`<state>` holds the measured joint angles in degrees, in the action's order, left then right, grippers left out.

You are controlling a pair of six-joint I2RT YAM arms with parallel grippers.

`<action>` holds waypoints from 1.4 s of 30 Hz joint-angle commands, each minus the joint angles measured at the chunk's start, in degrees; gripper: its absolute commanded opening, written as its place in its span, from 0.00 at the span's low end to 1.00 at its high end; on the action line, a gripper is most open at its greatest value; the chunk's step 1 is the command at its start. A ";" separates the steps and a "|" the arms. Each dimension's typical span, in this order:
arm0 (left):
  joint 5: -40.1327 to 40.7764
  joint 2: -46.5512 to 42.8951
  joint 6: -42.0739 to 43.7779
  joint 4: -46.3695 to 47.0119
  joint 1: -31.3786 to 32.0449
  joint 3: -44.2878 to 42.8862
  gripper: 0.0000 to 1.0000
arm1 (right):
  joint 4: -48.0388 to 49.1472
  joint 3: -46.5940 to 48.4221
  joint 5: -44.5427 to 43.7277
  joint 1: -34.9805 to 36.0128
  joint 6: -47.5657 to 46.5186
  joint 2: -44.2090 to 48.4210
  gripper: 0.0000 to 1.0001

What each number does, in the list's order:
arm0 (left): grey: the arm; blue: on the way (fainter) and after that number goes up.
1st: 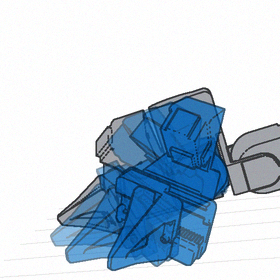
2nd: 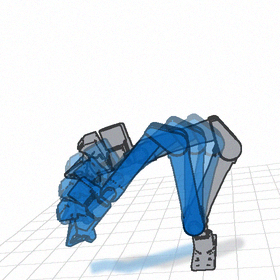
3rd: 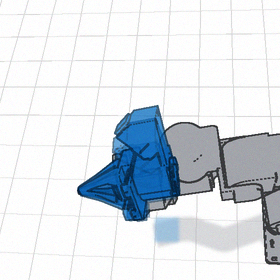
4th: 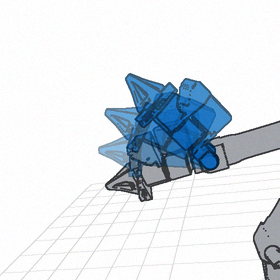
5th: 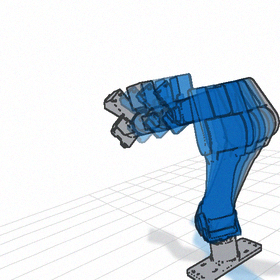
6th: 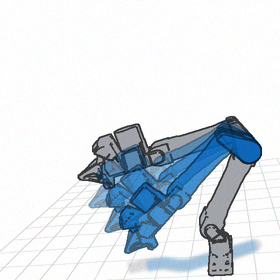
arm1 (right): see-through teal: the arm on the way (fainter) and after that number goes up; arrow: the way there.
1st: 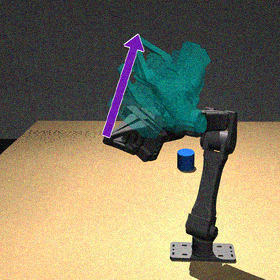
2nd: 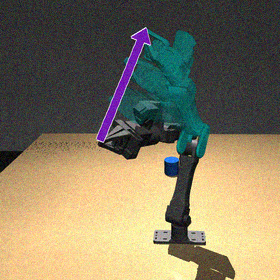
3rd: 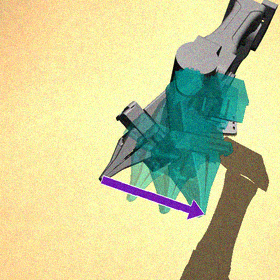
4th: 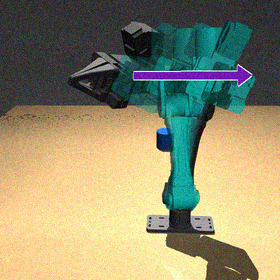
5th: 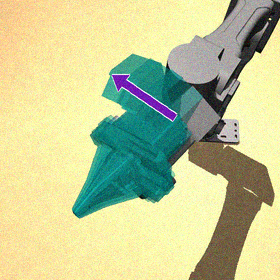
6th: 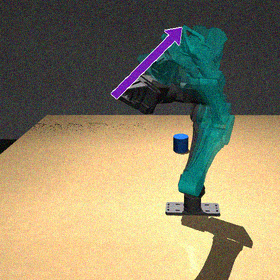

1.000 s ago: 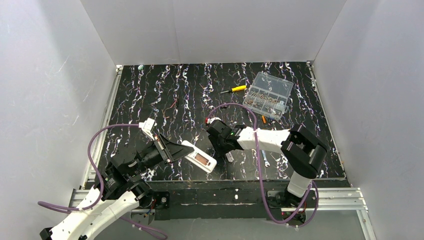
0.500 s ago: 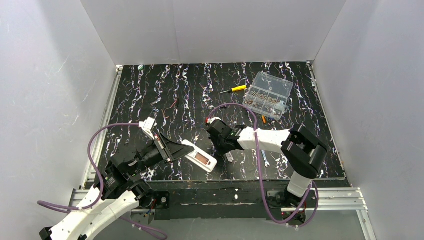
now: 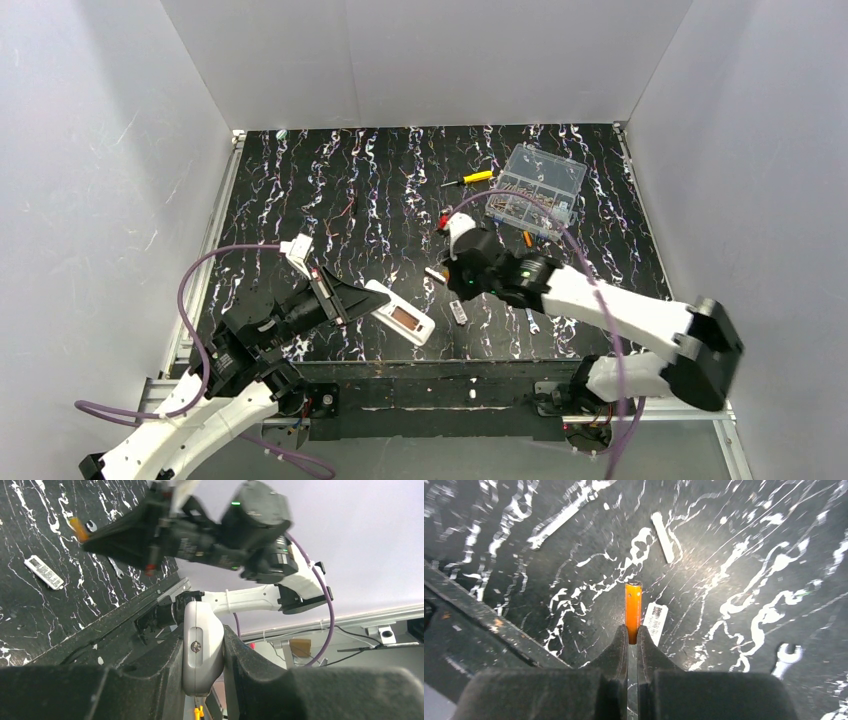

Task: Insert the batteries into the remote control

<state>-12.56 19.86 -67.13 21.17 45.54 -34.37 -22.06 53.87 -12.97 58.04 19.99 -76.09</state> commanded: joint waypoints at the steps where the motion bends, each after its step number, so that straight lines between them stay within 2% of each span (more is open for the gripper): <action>1: -4.46 0.54 3.89 9.13 -0.02 1.27 0.00 | -7.25 1.94 0.21 -0.38 -5.94 11.41 0.01; 7: -9.06 0.94 12.52 16.61 -0.04 2.99 0.00 | -14.23 4.37 6.75 -0.38 -11.26 21.75 0.01; 10: -12.55 2.21 17.56 16.30 -0.08 0.72 0.00 | -16.26 6.23 7.83 -0.38 -12.70 25.11 0.01; 13: -17.40 5.28 20.35 19.97 -0.08 -1.99 0.00 | -17.46 8.67 9.10 -0.38 -14.33 27.42 0.01; 21: -22.88 12.58 19.26 26.51 -0.08 -5.43 0.00 | -20.55 14.38 15.14 -0.38 -18.51 29.76 0.01; 32: -17.97 15.59 17.57 28.05 -0.05 -4.49 0.00 | -28.44 23.73 21.04 -0.38 -18.03 27.82 0.01; 42: -19.67 18.50 15.32 30.63 -0.02 -7.24 0.00 | -26.82 23.30 23.36 -0.28 -17.52 29.04 0.01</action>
<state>-29.89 37.87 -51.00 45.19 45.54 -37.78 -50.50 75.96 8.40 57.76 2.66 -48.18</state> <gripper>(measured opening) 0.255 0.055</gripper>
